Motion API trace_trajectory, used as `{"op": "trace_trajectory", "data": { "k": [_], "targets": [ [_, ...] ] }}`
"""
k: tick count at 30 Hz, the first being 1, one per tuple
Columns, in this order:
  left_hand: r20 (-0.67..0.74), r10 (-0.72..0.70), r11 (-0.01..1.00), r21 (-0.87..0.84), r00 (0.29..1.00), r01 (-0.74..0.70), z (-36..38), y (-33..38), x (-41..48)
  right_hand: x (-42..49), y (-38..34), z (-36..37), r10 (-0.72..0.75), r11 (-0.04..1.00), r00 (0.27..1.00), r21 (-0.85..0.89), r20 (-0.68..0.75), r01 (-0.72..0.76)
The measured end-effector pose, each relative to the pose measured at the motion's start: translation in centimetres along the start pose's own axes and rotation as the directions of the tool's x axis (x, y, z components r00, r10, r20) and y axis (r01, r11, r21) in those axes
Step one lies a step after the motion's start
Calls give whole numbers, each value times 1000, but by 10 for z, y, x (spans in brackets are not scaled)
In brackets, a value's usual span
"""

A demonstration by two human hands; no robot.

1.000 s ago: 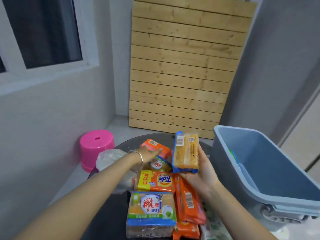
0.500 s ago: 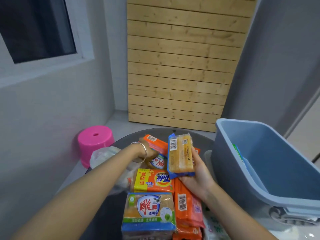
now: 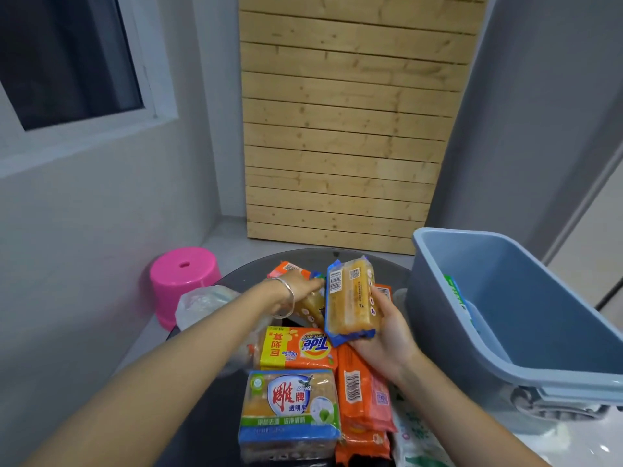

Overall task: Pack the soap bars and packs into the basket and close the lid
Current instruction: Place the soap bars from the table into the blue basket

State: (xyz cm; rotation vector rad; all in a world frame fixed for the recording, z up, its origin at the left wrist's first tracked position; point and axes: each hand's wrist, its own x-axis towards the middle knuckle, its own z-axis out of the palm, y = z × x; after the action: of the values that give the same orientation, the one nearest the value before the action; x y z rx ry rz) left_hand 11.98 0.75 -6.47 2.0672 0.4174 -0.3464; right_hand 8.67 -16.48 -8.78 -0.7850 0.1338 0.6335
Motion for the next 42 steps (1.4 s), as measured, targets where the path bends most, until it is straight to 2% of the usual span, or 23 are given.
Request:
{"op": "trace_trajectory", "data": {
  "k": [2, 5, 6, 9, 13, 16, 20, 22, 25, 28, 30, 31, 33, 35, 37, 39, 42],
  "targets": [
    [-34, 2, 989, -151, 999, -7, -11, -8, -6, -7, -3, 2, -22, 998, 999, -59, 36, 25],
    [-62, 5, 934, -355, 998, -27, -31, -24, -21, -20, -9, 8, -150, 938, 974, -286, 172, 195],
    [-68, 8, 910, -413, 998, -36, -36, -30, -26, -24, -11, 13, -208, 872, 954, -400, 217, 282],
    [-101, 6, 830, -555, 995, -61, -47, -49, -45, -36, -12, 28, -363, 571, 871, -660, 331, 489],
    [-77, 68, 772, -627, 995, -101, -51, -66, -73, -42, -7, 43, -383, 326, 768, -702, 514, 633],
    [-22, 68, 749, -660, 997, -66, -46, -78, -86, -43, -6, 49, -266, 182, 784, -770, 560, 611],
    [159, 38, 745, -662, 987, 78, -41, -87, -97, -45, 8, 45, -73, 148, 838, -825, 541, 546],
    [210, 62, 790, -608, 976, 81, -38, -84, -103, -47, 17, 43, -78, 103, 847, -841, 526, 532],
    [226, 124, 856, -518, 966, 12, -32, -76, -114, -50, 20, 45, -97, 29, 849, -851, 520, 524],
    [244, 153, 868, -496, 958, -12, -32, -69, -121, -58, 7, 54, 8, 61, 888, -887, 460, 458],
    [271, 178, 893, -449, 946, -39, -36, -63, -126, -69, -5, 62, 88, 26, 933, -937, 348, 347],
    [290, 202, 901, -429, 936, -62, -38, -59, -129, -75, -12, 65, 130, 43, 952, -961, 275, 272],
    [332, 262, 903, -414, 906, -110, -42, -45, -133, -88, -24, 68, 251, 200, 949, -969, 190, 141],
    [365, 314, 908, -385, 876, -165, -43, -23, -138, -103, -35, 68, 298, 329, 941, -943, 159, 55],
    [390, 330, 922, -331, 860, -204, -39, 7, -141, -117, -50, 64, 260, 410, 956, -912, 137, 19],
    [432, 316, 927, -332, 845, -177, -27, 43, -141, -131, -71, 57, 185, 511, 975, -859, 126, 14],
    [372, 313, 931, -304, 874, -204, -1, 96, -140, -150, -108, 48, 90, 662, 989, -749, 116, 28]
  ]
}}
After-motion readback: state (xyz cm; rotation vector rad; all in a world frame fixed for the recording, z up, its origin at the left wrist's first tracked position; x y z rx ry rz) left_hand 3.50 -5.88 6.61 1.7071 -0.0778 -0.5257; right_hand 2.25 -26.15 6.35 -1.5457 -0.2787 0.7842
